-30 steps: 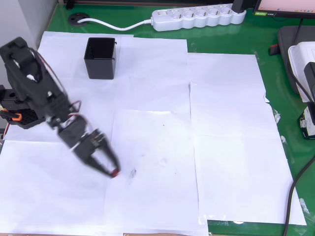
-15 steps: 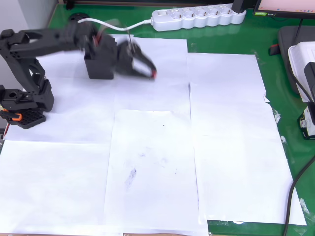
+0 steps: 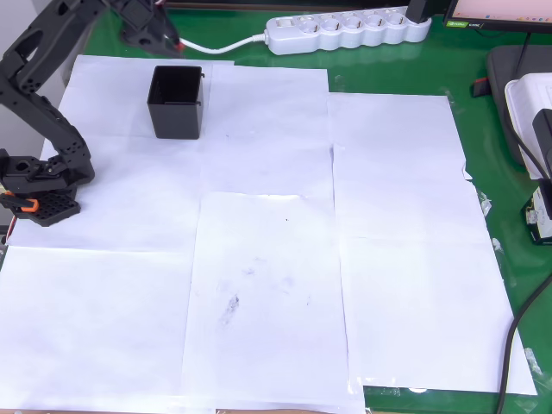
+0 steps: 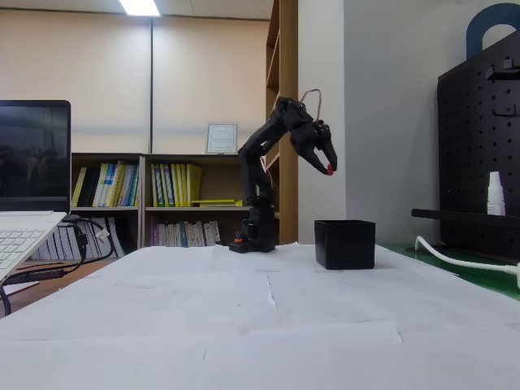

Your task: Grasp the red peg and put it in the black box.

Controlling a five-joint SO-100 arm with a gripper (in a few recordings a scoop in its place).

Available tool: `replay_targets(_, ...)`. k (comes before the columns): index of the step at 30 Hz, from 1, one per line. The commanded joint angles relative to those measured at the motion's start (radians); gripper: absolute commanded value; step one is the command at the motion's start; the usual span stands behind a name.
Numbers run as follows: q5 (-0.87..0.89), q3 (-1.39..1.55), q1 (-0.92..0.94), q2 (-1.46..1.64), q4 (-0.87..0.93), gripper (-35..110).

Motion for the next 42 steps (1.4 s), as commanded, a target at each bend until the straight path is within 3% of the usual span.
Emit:
replay_targets(1, 0.043, 0.067, -0.054, 0.063, 0.028, 0)
replay_targets(5, 0.077, 0.080, -0.064, 0.120, 0.026, 1)
replay_targets(8, 0.077, 0.083, -0.058, 0.130, 0.012, 28)
replay_targets(18, 0.078, 0.129, -0.017, 0.144, -0.043, 34)
replay_targets(20, 0.069, 0.158, -0.014, 0.143, -0.025, 29)
replay_targets(23, 0.064, 0.212, 0.037, 0.123, 0.049, 0)
replay_targets(26, -0.081, 0.187, 0.170, -0.026, 0.158, 0)
replay_targets(30, -0.347, -0.140, 0.433, -0.354, 0.106, 0)
replay_targets(34, -0.482, -0.724, 0.621, -0.661, -0.163, 0)
replay_targets(42, -0.606, -1.419, 0.706, -1.062, -0.299, 0)
